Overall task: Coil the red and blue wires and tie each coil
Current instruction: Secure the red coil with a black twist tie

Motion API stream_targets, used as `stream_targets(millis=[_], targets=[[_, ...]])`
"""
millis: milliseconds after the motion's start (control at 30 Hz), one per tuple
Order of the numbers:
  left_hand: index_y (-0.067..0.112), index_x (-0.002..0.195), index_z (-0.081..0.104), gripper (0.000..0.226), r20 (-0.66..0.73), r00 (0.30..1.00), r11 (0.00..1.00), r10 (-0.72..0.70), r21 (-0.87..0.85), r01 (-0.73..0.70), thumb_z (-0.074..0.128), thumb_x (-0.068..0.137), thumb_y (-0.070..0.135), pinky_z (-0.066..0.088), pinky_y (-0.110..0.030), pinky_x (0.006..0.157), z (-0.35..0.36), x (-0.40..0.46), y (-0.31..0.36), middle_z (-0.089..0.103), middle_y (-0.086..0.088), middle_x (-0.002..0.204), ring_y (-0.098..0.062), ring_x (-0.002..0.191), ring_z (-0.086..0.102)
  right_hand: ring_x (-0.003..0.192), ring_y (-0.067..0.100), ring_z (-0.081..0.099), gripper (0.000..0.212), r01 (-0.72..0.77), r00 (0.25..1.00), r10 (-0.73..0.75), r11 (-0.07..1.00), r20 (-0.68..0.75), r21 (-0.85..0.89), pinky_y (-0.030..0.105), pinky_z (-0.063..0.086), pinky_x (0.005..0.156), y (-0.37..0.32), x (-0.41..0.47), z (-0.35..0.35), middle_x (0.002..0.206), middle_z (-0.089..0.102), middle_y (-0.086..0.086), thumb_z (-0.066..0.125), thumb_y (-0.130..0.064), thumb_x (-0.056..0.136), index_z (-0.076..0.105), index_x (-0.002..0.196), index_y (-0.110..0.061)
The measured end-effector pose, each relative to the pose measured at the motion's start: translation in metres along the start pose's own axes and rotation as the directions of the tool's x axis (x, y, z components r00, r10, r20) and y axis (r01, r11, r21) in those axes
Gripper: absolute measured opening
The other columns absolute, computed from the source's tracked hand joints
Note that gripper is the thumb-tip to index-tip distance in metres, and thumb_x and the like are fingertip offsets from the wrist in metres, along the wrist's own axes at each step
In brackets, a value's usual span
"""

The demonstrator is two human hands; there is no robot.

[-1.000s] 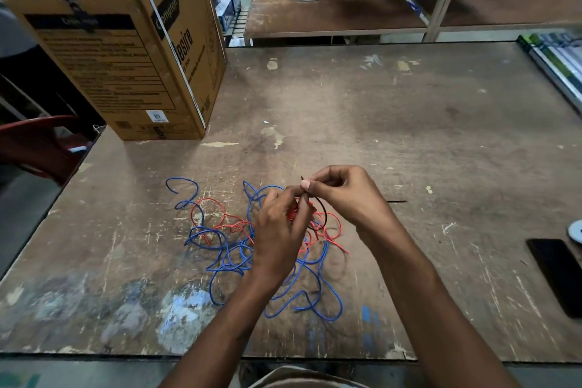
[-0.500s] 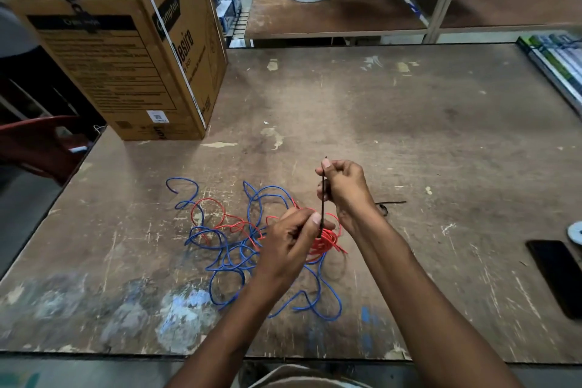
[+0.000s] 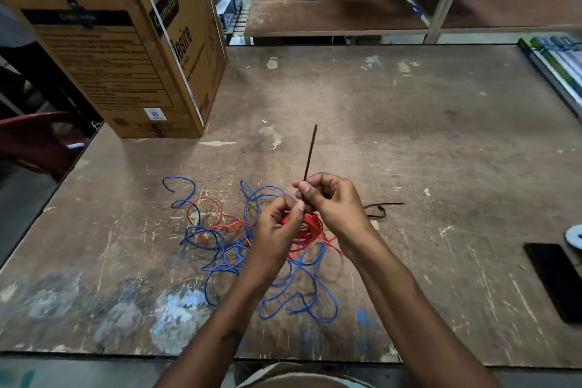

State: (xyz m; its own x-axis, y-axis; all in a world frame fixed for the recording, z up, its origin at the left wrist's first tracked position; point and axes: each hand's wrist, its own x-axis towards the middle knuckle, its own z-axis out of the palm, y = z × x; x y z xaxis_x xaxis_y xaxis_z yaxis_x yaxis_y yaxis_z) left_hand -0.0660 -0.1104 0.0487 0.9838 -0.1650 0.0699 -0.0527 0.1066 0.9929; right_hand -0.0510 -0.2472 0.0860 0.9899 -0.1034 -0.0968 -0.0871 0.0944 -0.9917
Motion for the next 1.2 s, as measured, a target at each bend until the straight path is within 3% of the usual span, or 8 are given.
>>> stream_targets(millis=[233, 500, 633, 767, 867, 933, 1033, 1200], targets=[[0.014, 0.079, 0.05, 0.028, 0.073, 0.997, 1.0, -0.023, 0.002, 0.022, 0.063, 0.096, 0.031, 0.04, -0.02, 0.061, -0.003, 0.008, -0.008, 0.052, 0.006, 0.071, -0.005, 0.066, 0.045, 0.067, 0.004, 0.066, 0.019, -0.048, 0.998, 0.047, 0.999, -0.036, -0.003, 0.02, 0.054, 0.065, 0.019, 0.007, 0.007, 0.08, 0.072, 0.002, 0.065, -0.01, 0.105, 0.066, 0.107, 0.01], [0.018, 0.084, 0.053, 0.029, 0.021, 0.998, 0.994, -0.059, 0.089, 0.057, 0.066, 0.096, 0.04, 0.044, -0.028, 0.063, -0.005, 0.046, -0.033, 0.057, 0.007, 0.071, -0.009, 0.066, 0.051, 0.086, 0.021, 0.067, 0.015, -0.12, 0.926, 0.188, 0.969, 0.327, -0.218, 0.03, 0.054, 0.067, 0.009, 0.03, -0.05, 0.095, 0.076, 0.015, 0.076, -0.026, 0.099, 0.073, 0.111, -0.017], [0.017, 0.09, 0.05, 0.026, 0.101, 0.994, 0.986, -0.04, 0.166, 0.023, 0.057, 0.102, 0.039, 0.045, -0.026, 0.065, 0.004, 0.076, -0.044, 0.057, 0.013, 0.074, -0.004, 0.068, 0.052, 0.074, 0.024, 0.072, 0.015, -0.219, 0.946, 0.228, 0.974, 0.228, -0.065, 0.03, 0.061, 0.057, 0.015, 0.054, -0.059, 0.089, 0.074, 0.015, 0.081, -0.013, 0.093, 0.072, 0.103, -0.007], [0.029, 0.114, 0.057, 0.016, 0.112, 0.992, 0.857, 0.054, 0.505, -0.103, 0.055, 0.106, 0.042, 0.051, -0.042, 0.098, 0.004, 0.118, -0.073, 0.057, 0.011, 0.112, -0.014, 0.112, 0.059, 0.076, 0.026, 0.076, 0.014, -0.11, 0.989, 0.127, 0.974, 0.075, -0.197, 0.039, 0.066, 0.067, 0.039, 0.096, -0.071, 0.084, 0.079, 0.012, 0.088, -0.013, 0.086, 0.075, 0.087, -0.01], [0.028, 0.127, 0.066, 0.029, 0.168, 0.975, 0.732, 0.148, 0.644, -0.222, 0.068, 0.099, 0.02, 0.049, -0.037, 0.103, 0.004, 0.156, -0.088, 0.05, 0.01, 0.123, -0.012, 0.124, 0.05, 0.076, 0.015, 0.075, 0.015, 0.064, 0.992, -0.117, 0.815, -0.056, -0.575, 0.022, 0.054, 0.071, 0.06, 0.136, -0.078, 0.076, 0.078, -0.001, 0.092, -0.021, 0.079, 0.078, 0.082, -0.016], [0.021, 0.128, 0.068, 0.035, 0.218, 0.964, 0.681, 0.153, 0.683, -0.263, 0.073, 0.094, 0.014, 0.054, -0.04, 0.098, 0.007, 0.185, -0.099, 0.055, 0.004, 0.123, -0.013, 0.118, 0.055, 0.081, 0.014, 0.072, 0.014, 0.179, 0.967, -0.254, 0.724, -0.016, -0.666, 0.017, 0.049, 0.073, 0.071, 0.162, -0.081, 0.085, 0.078, -0.002, 0.089, -0.012, 0.078, 0.078, 0.085, -0.017], [0.017, 0.121, 0.072, 0.034, 0.243, 0.963, 0.61, 0.117, 0.747, -0.263, 0.076, 0.088, 0.008, 0.06, -0.041, 0.089, 0.01, 0.23, -0.121, 0.062, -0.002, 0.114, -0.019, 0.104, 0.064, 0.09, 0.019, 0.07, 0.023, 0.319, 0.933, -0.339, 0.609, 0.125, -0.726, 0.032, 0.056, 0.082, 0.096, 0.201, -0.088, 0.096, 0.074, 0.001, 0.079, 0.002, 0.08, 0.074, 0.091, -0.017], [0.011, 0.117, 0.074, 0.034, 0.304, 0.953, 0.502, -0.003, 0.825, -0.261, 0.066, 0.084, 0.006, 0.057, -0.048, 0.084, 0.013, 0.261, -0.147, 0.067, -0.015, 0.106, -0.039, 0.097, 0.068, 0.109, 0.029, 0.071, 0.035, 0.334, 0.936, -0.263, 0.468, 0.232, -0.818, 0.045, 0.058, 0.096, 0.157, 0.245, -0.104, 0.114, 0.076, 0.01, 0.071, -0.001, 0.075, 0.075, 0.106, -0.017]])
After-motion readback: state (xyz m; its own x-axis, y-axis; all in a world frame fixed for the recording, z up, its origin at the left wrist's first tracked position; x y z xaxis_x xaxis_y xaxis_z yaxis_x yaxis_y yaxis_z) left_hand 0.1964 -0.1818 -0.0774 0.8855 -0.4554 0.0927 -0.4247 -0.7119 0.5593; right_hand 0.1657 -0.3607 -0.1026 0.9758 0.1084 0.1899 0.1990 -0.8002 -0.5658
